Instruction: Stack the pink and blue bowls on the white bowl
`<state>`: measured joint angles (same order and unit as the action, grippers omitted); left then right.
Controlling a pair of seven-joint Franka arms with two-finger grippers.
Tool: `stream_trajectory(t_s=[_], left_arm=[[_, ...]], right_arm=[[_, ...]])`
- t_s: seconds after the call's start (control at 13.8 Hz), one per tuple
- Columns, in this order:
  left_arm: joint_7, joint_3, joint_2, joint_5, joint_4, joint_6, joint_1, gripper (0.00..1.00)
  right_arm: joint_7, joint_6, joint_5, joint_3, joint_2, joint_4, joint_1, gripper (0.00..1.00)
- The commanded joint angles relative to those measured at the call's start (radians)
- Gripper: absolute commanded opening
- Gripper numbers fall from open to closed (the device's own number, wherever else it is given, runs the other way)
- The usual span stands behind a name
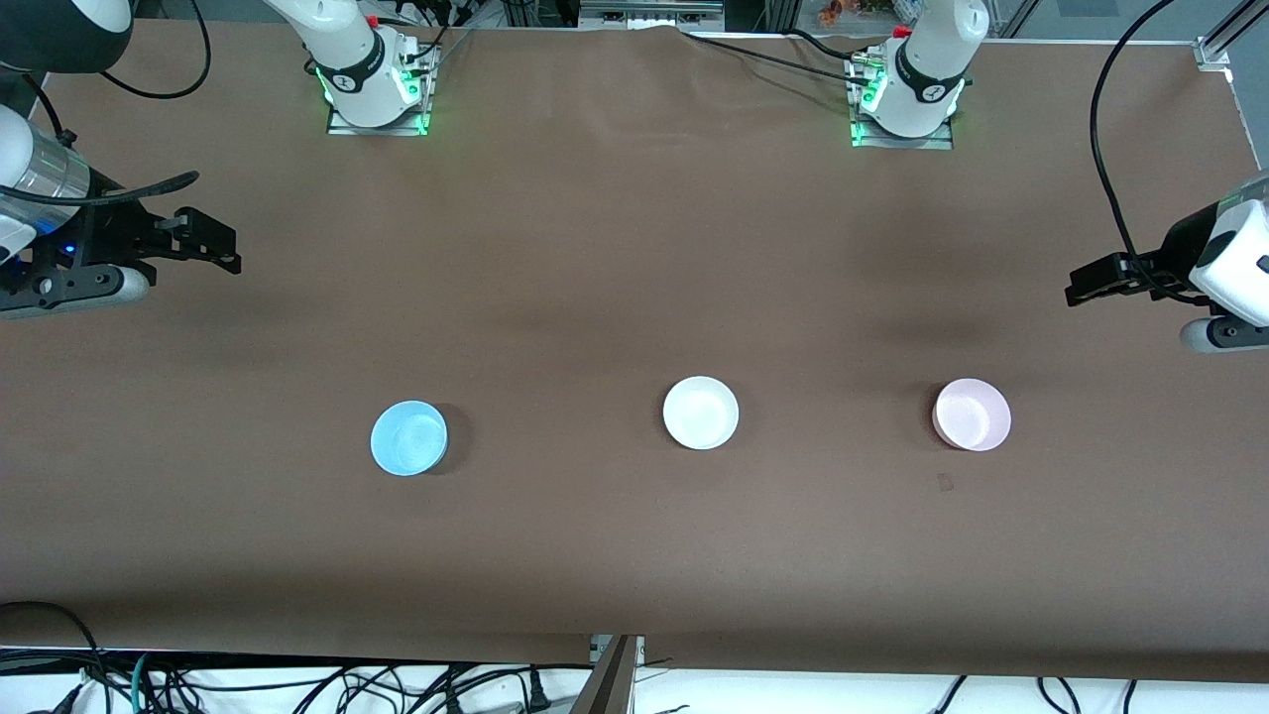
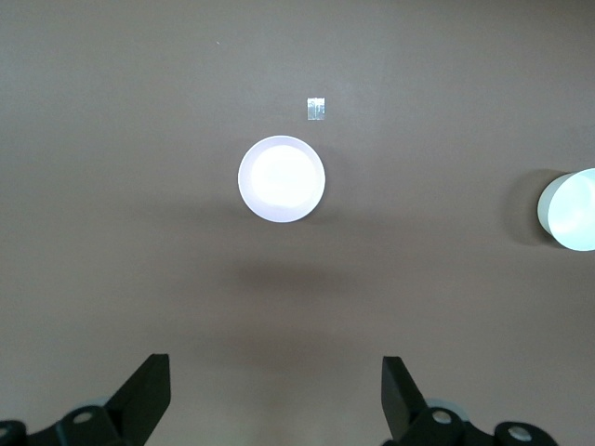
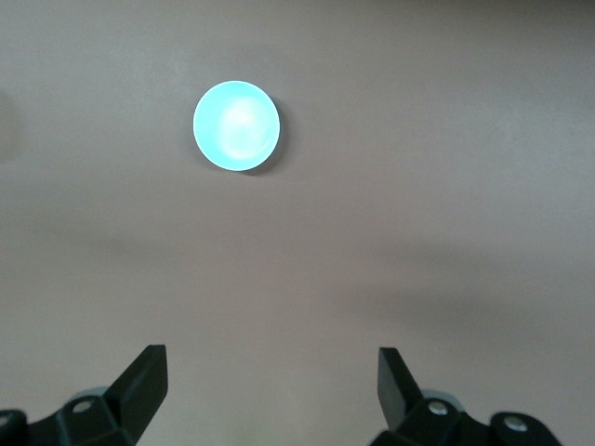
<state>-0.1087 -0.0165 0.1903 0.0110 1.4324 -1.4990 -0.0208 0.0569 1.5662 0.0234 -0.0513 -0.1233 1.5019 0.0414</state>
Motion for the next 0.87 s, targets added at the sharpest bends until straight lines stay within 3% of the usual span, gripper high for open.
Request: stream_trajectory(t_s=[0.0,0.8], left_arm=[[-0.008,0.000,-0.002,-0.011,-0.003,0.011,0.004,1.00],[-0.005,0.004,-0.002,0.027,-0.007,0.011,0.007,1.00]], right_arm=[[0.004,0.000,0.018,-0.004,0.004,-0.008,-0.005,1.00],[0.004,0.023,0.018,-0.015,0.011,-0.008,0.005,1.00]])
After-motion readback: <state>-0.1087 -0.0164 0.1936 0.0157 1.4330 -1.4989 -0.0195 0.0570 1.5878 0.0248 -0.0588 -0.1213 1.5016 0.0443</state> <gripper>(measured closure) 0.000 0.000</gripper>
